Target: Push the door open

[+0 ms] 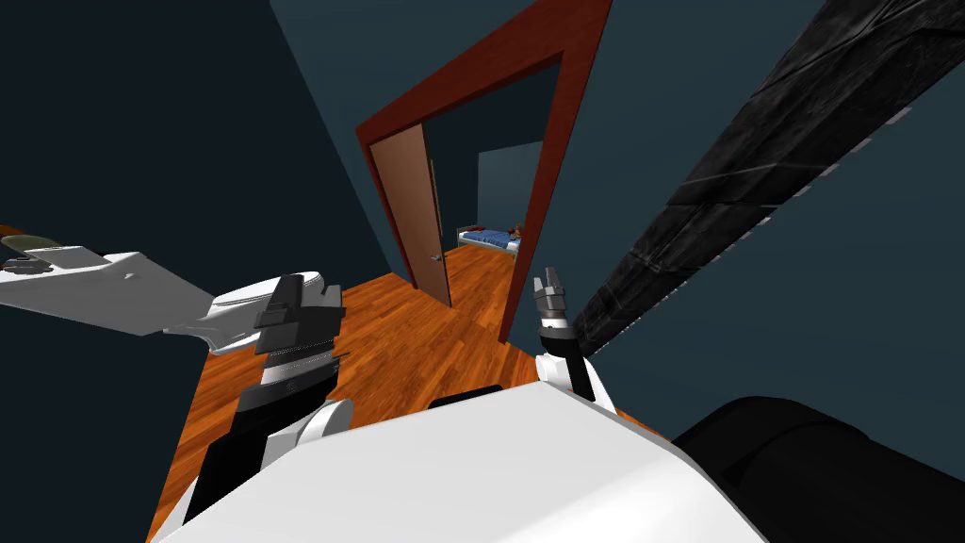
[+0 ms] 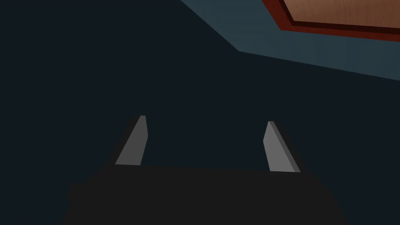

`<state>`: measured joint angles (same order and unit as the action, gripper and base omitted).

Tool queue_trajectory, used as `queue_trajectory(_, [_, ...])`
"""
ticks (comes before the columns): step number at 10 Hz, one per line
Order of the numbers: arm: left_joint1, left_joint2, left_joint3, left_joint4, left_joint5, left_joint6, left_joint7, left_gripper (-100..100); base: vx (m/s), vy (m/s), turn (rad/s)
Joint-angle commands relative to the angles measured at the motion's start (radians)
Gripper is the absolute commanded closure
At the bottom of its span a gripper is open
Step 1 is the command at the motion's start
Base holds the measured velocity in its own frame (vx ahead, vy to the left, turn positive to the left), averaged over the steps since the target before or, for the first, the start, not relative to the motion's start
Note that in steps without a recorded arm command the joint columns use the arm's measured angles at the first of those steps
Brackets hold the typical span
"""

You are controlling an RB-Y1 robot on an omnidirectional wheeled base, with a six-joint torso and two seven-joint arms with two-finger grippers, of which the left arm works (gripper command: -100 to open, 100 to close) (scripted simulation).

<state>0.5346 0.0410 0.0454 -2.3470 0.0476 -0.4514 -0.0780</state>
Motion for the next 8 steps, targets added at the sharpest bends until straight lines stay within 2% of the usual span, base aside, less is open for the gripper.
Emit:
queue_trajectory(1, [-0.01,0.008,-0.01,0.033,0.004,-0.007,-0.002,-100,0.107,0.059,-0.084])
queue_trajectory(8, [-0.043,0.029,-0.046,0.148,0.018,-0.031,-0.011,-100,0.167,0.074,-0.069])
